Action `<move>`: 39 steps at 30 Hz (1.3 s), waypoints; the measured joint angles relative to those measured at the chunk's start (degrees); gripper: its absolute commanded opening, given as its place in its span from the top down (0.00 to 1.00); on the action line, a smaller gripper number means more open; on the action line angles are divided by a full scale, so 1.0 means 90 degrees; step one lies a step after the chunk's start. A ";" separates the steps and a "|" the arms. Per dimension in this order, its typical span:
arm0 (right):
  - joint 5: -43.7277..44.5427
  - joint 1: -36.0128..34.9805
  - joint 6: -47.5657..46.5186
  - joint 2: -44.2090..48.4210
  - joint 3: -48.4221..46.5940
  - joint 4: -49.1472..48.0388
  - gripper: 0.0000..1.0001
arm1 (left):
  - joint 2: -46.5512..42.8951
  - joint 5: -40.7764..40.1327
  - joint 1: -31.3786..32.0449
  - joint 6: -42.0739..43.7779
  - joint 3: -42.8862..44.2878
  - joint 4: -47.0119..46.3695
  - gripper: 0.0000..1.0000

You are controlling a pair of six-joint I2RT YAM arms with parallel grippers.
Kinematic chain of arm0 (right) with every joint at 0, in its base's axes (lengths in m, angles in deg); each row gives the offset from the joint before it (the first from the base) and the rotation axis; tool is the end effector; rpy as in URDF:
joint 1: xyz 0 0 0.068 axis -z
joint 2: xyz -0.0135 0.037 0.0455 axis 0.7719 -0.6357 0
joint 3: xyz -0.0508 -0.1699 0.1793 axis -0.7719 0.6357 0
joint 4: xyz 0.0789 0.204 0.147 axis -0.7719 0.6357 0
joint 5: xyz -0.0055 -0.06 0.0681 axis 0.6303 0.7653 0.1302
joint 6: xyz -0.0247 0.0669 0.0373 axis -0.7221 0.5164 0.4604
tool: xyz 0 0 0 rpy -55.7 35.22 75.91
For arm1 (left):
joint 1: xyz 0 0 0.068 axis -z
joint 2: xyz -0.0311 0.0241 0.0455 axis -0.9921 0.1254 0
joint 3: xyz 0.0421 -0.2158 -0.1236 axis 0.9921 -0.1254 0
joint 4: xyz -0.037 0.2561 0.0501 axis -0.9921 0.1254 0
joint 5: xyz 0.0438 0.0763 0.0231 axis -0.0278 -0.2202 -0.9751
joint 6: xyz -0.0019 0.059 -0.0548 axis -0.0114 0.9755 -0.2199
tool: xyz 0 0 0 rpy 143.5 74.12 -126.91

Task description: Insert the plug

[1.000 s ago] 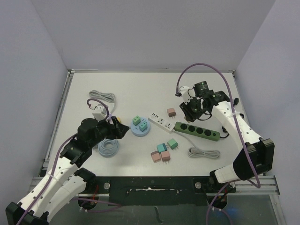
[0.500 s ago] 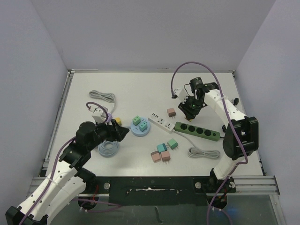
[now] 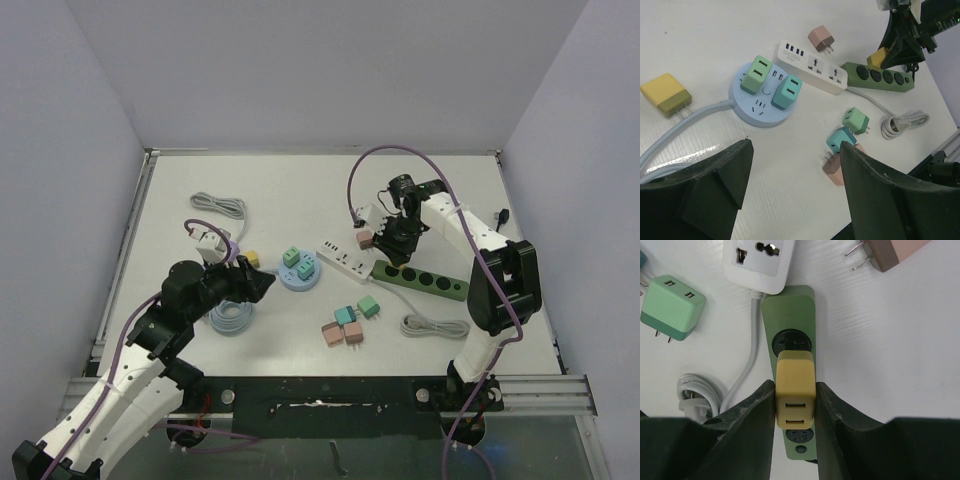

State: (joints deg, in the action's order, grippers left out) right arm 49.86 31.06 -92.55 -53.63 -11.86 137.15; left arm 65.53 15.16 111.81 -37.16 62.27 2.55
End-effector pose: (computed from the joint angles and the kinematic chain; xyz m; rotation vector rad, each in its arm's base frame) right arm 0.3168 0.1279 0.1824 -1.5574 2.4921 0.2682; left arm 0.1779 -0.1091 0.2425 0.0880 1.9754 -0.8040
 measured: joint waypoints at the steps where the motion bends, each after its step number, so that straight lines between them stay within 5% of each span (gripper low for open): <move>1: 0.0017 0.0000 -0.0019 0.0000 0.0019 0.0002 0.98 | -0.0002 -0.0002 0.0000 0.0000 0.0000 -0.0002 0.32; 39: 0.0039 -0.0138 -0.0352 -0.0148 0.0136 -0.0223 0.97 | -0.0075 -0.0073 0.0000 -0.0002 -0.0083 -0.0046 0.32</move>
State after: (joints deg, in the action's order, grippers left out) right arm 50.21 29.82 -95.72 -54.96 -10.64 135.14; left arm 64.86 14.51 111.81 -37.18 61.53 2.13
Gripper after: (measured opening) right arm 0.316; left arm 0.677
